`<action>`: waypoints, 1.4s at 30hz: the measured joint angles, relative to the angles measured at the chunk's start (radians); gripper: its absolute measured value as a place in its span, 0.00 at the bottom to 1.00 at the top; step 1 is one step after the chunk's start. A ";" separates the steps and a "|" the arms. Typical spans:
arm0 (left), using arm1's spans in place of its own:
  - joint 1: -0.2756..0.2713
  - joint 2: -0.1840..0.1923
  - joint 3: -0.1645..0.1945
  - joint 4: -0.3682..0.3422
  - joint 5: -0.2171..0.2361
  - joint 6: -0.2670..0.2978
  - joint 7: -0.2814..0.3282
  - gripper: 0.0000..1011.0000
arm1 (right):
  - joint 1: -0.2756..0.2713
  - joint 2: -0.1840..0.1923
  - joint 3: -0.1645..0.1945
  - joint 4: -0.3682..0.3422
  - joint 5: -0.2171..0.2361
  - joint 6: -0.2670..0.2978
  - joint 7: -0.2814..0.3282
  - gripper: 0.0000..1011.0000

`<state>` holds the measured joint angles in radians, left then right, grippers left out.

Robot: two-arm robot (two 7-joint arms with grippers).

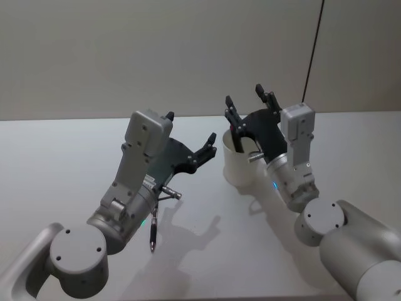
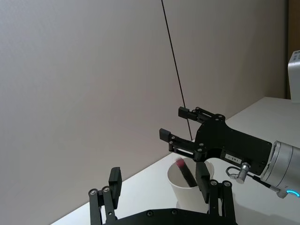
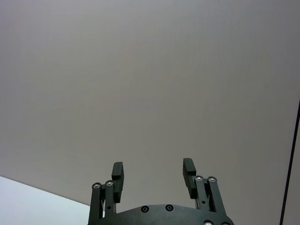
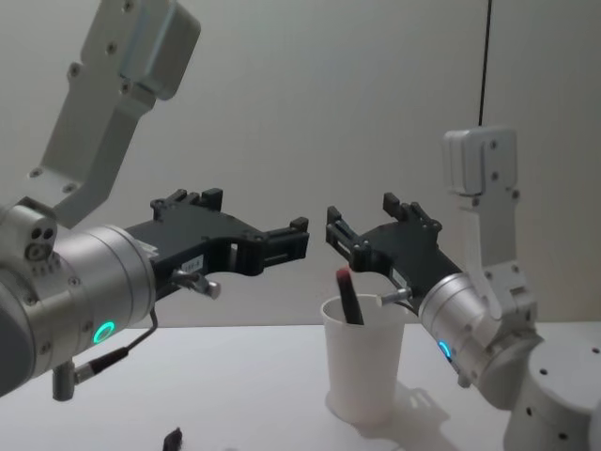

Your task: Place the pen into the pen holder.

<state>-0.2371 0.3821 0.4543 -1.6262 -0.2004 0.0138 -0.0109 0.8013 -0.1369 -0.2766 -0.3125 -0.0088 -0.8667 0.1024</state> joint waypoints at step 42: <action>0.000 0.000 0.000 0.000 0.000 0.000 0.000 0.99 | -0.354 0.143 0.093 -0.770 0.080 0.671 0.084 0.99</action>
<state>-0.2371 0.3821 0.4542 -1.6262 -0.2004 0.0138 -0.0109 0.4477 0.0064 -0.1839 -1.0830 0.0710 -0.1959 0.1861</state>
